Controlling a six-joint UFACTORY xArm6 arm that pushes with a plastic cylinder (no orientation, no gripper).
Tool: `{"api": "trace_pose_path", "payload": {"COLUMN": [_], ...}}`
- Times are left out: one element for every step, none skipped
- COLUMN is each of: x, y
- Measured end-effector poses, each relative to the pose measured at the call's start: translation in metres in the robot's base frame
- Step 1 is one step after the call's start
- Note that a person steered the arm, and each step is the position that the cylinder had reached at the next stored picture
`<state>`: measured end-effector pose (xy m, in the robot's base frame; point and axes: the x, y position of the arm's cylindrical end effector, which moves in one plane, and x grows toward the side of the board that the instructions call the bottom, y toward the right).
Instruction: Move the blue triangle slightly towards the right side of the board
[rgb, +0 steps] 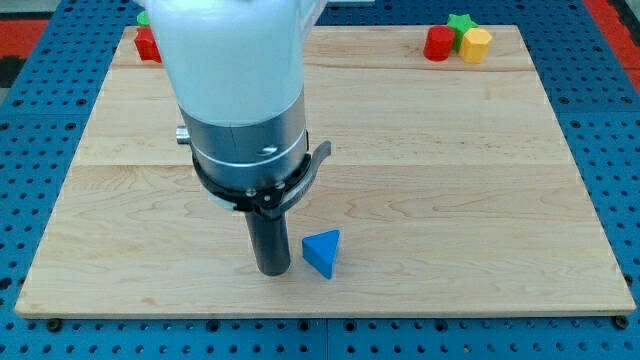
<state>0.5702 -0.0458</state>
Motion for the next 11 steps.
{"api": "trace_pose_path", "payload": {"x": [-0.001,-0.001,-0.001,-0.009,-0.01,-0.018,-0.044,-0.059,-0.007,-0.014,-0.063], "y": [0.08,0.131,0.136,0.118,0.113,0.164,0.178,0.176,0.15,0.127,0.127]}}
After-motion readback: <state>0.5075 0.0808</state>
